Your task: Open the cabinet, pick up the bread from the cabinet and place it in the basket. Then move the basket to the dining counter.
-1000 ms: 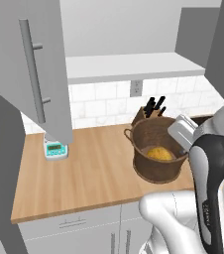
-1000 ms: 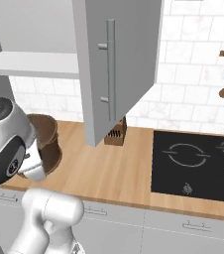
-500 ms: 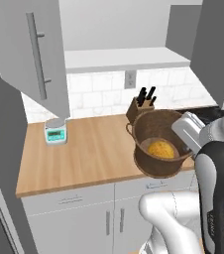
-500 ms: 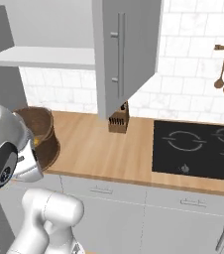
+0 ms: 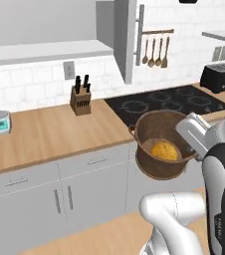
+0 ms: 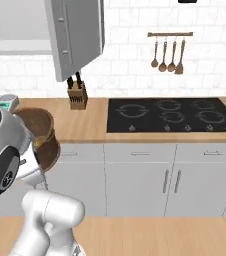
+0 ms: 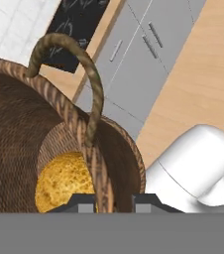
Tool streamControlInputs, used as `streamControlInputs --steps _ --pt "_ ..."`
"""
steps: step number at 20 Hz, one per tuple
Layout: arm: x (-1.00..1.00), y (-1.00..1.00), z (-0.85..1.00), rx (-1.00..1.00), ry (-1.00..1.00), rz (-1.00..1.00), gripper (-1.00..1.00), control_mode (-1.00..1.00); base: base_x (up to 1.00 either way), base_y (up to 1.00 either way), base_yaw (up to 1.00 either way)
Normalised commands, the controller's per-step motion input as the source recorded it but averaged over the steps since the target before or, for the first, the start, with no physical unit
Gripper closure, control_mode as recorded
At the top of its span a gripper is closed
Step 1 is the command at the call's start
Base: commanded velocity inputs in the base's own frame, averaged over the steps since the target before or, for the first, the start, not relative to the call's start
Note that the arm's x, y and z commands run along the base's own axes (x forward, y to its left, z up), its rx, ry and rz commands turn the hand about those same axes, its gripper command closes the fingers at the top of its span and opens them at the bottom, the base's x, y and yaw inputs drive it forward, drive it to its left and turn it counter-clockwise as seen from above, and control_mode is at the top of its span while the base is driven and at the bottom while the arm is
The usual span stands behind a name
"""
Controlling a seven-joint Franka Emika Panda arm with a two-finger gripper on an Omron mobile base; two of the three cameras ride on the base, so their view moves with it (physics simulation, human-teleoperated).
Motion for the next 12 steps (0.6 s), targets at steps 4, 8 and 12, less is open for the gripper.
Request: streamControlInputs --steps 4,8,12 --pt "0.0 0.0 0.0 0.0 0.0 0.0 1.0 1.0 0.0 -0.21 -0.93" --pt "0.0 0.0 0.0 0.0 0.0 0.0 1.0 1.0 0.0 0.0 -1.0" --pt "0.0 0.0 0.0 0.0 0.0 0.0 1.0 1.0 0.0 0.0 -1.0"
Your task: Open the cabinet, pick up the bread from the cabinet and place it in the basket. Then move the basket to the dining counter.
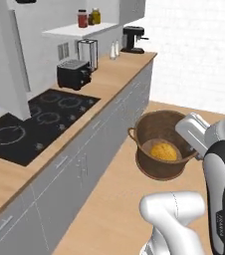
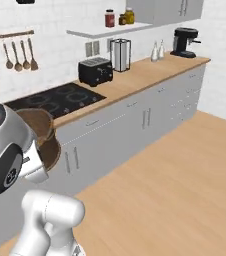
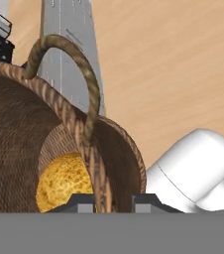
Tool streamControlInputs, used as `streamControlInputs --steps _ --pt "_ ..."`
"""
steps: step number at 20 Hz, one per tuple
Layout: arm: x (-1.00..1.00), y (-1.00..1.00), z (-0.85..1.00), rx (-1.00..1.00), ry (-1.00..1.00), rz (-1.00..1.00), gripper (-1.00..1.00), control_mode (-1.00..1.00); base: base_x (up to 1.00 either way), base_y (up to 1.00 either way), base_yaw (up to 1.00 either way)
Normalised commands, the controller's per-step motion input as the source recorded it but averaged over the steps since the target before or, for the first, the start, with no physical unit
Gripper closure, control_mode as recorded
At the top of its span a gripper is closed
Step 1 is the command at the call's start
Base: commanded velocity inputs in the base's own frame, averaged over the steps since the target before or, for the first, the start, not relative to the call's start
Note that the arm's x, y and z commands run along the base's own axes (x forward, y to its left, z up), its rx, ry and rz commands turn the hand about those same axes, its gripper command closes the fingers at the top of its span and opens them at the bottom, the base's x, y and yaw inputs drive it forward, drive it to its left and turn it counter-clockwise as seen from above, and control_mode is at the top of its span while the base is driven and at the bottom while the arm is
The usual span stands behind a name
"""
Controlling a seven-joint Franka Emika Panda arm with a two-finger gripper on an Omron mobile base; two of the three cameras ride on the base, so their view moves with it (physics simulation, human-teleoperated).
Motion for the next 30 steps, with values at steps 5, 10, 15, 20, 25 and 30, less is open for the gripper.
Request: streamControlInputs --steps 5,10,15,20,25,30 --pt "0.0 0.0 0.0 0.0 0.0 0.0 1.0 1.0 0.0 0.0 -1.0" --pt "0.0 0.0 0.0 0.0 0.0 0.0 1.0 1.0 0.0 0.0 -1.0" --pt "0.0 0.0 0.0 0.0 0.0 0.0 1.0 1.0 0.0 0.0 -1.0" --pt "0.0 0.0 0.0 0.0 0.0 0.0 1.0 1.0 0.0 0.0 -0.99" --pt "0.0 0.0 0.0 0.0 0.0 0.0 1.0 1.0 0.0 0.0 -0.94" --pt "0.0 0.0 0.0 0.0 0.0 0.0 1.0 1.0 0.0 -0.16 -0.69"
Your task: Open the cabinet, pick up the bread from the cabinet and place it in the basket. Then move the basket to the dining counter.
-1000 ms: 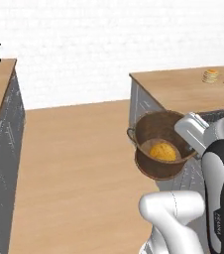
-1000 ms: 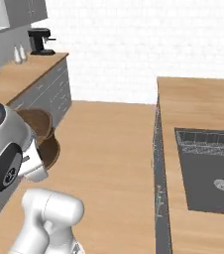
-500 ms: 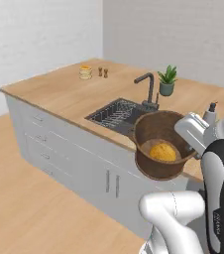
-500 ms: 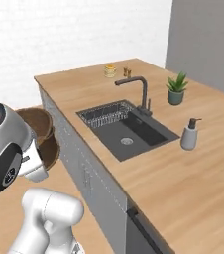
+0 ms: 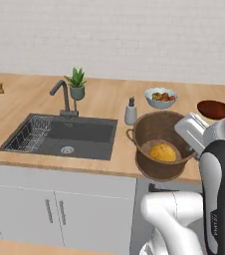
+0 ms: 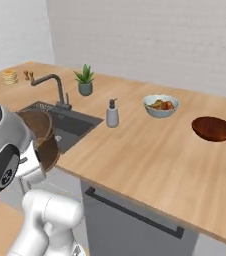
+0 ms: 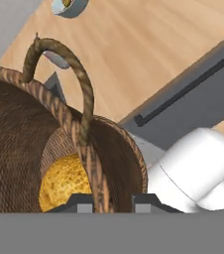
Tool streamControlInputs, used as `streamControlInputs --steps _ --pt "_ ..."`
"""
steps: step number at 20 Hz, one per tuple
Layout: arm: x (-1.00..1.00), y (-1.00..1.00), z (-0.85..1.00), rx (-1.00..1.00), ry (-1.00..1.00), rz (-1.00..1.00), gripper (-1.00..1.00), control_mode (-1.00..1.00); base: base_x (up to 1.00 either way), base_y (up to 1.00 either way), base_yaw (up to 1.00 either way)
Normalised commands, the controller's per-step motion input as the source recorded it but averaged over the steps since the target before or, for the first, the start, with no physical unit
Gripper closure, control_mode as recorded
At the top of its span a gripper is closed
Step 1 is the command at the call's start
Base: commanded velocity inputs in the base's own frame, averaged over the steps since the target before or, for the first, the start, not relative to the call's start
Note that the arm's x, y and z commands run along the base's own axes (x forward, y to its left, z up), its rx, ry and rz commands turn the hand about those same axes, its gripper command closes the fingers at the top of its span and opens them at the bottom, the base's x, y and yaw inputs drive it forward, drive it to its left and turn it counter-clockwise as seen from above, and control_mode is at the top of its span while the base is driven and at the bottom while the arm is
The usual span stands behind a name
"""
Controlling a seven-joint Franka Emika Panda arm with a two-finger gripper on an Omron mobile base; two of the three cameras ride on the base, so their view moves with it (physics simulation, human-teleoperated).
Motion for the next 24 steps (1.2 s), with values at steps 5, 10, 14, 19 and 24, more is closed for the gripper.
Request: streamControlInputs --steps 5,10,14,19,24 --pt "0.0 0.0 0.0 0.0 0.0 0.0 1.0 1.0 0.0 -0.34 -0.55" --pt "0.0 0.0 0.0 0.0 0.0 0.0 1.0 1.0 0.17 -0.18 -0.39" --pt "0.0 0.0 0.0 0.0 0.0 0.0 1.0 1.0 0.6 -0.01 -0.11" --pt "0.0 0.0 0.0 0.0 0.0 0.0 1.0 1.0 0.47 -0.16 -0.01" --pt "0.56 -0.33 -0.06 0.0 0.0 0.0 1.0 -1.0 0.06 -0.03 0.0"
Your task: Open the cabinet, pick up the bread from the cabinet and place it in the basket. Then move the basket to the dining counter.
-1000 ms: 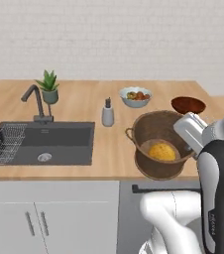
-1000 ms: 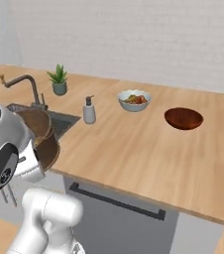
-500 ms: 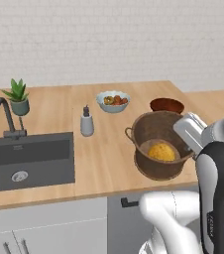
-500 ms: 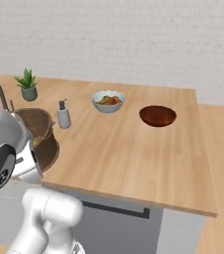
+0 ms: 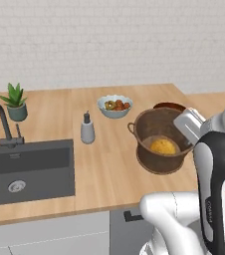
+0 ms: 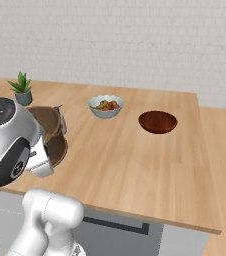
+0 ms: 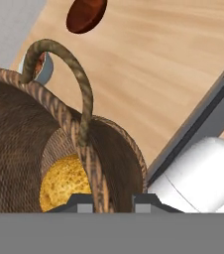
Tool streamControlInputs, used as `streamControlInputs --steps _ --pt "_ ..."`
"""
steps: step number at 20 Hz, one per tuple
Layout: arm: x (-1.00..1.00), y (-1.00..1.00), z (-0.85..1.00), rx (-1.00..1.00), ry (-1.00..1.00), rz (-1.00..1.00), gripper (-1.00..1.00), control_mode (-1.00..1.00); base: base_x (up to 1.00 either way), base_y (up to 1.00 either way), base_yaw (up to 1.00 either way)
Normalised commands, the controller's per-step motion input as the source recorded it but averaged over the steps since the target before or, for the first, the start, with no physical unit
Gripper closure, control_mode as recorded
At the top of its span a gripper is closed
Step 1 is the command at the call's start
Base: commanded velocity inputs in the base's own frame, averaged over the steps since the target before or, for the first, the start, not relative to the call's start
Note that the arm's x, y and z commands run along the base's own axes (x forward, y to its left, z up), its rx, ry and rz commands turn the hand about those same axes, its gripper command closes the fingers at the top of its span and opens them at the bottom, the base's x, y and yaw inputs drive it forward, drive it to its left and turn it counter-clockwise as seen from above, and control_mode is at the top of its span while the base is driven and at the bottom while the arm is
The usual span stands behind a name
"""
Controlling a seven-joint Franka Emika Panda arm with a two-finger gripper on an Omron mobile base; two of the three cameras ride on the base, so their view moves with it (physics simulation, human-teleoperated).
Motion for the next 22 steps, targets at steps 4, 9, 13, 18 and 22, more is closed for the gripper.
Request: streamControlInputs --steps 4,9,13,18,22 --pt "1.0 -0.76 -0.36 0.02 0.0 0.0 1.0 -1.0 0.0 0.0 0.0" --pt "1.0 -0.63 -0.47 0.0 0.0 0.0 1.0 -1.0 0.0 0.0 0.0" --pt "0.88 -0.49 -0.43 0.0 0.0 0.0 1.0 -1.0 0.0 0.0 0.0" --pt "0.7 -0.46 -0.41 0.0 0.0 0.0 1.0 -1.0 0.0 0.0 0.0" --pt "0.53 -0.37 -0.5 0.0 0.0 0.0 1.0 -1.0 0.0 0.0 0.0"
